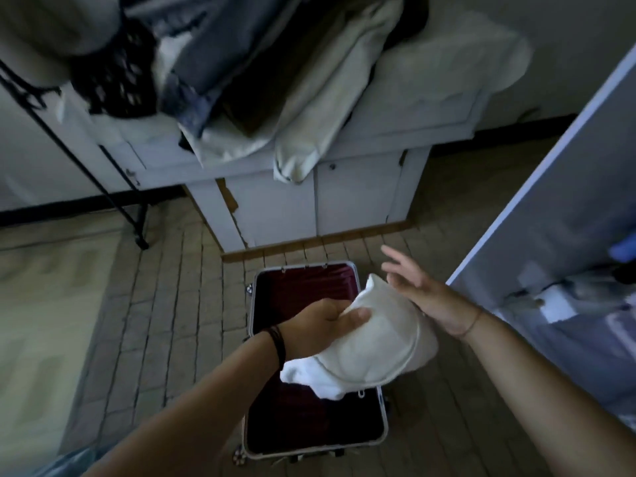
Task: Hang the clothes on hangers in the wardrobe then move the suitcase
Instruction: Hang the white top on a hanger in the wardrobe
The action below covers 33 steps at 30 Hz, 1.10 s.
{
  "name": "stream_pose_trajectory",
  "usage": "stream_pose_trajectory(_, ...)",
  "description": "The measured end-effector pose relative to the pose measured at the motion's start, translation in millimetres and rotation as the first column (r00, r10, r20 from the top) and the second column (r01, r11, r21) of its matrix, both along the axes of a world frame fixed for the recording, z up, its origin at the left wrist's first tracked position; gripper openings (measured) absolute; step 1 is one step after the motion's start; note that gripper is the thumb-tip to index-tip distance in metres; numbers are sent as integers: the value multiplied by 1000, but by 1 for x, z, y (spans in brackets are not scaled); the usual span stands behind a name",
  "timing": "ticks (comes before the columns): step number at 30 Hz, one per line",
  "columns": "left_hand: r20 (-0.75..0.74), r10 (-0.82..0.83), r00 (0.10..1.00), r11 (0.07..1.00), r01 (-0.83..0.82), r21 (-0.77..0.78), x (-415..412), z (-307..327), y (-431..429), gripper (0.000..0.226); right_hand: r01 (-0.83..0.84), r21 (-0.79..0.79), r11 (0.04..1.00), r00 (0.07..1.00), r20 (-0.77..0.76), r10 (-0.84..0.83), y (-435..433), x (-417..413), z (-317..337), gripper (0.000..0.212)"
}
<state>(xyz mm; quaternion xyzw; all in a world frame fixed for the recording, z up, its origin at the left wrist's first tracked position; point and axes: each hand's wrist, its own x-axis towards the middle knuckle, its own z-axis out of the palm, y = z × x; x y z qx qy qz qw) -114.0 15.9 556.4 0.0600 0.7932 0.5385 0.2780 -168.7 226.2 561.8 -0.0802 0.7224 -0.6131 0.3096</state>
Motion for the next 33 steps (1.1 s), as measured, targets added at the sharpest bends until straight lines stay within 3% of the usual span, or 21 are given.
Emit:
stream_pose_trajectory(4,-165,-83,983,995,72,-70,5,93,25,58,-112,-73,991,994,8,113,32,29,91,82)
stream_pose_trajectory(7,-285,-109,952,993,90,-80,7,138,46,48,-79,-114,990,996,-50,73,61,57,144,79)
stream_pose_trajectory(10,-403,-113,908,993,88,-80,6,168,78,28,115,-43,992,962,-246,-122,89,77,183,80)
stream_pose_trajectory(12,-460,-97,882,994,107,-4,1,184,103,24,280,-68,958,884,-370,-284,107,84,207,62)
stream_pose_trajectory(15,-452,12,892,979,81,185,-12,192,133,22,457,-160,875,755,-451,-476,120,90,234,11)
stream_pose_trajectory(16,-434,31,900,971,75,226,-17,196,143,22,517,-193,834,698,-469,-541,126,91,242,6)
stream_pose_trajectory(20,-392,-112,913,961,200,191,-37,203,175,42,703,-326,632,451,-482,-751,157,90,267,23)
stream_pose_trajectory(23,-286,-350,892,922,382,63,-54,209,187,30,789,-374,487,268,-504,-821,190,94,280,47)
stream_pose_trajectory(25,-269,-427,863,892,451,30,-66,219,195,41,827,-392,404,174,-505,-846,215,99,287,32)
stream_pose_trajectory(27,-289,-366,885,892,422,163,-81,232,209,51,855,-392,339,109,-503,-857,238,106,290,18)
stream_pose_trajectory(30,-240,-215,947,833,306,460,-101,258,239,46,898,-366,246,49,-472,-880,265,116,283,20)
stream_pose_trajectory(33,-246,-165,955,771,280,572,-112,286,278,32,940,-280,196,26,-511,-859,283,128,268,20)
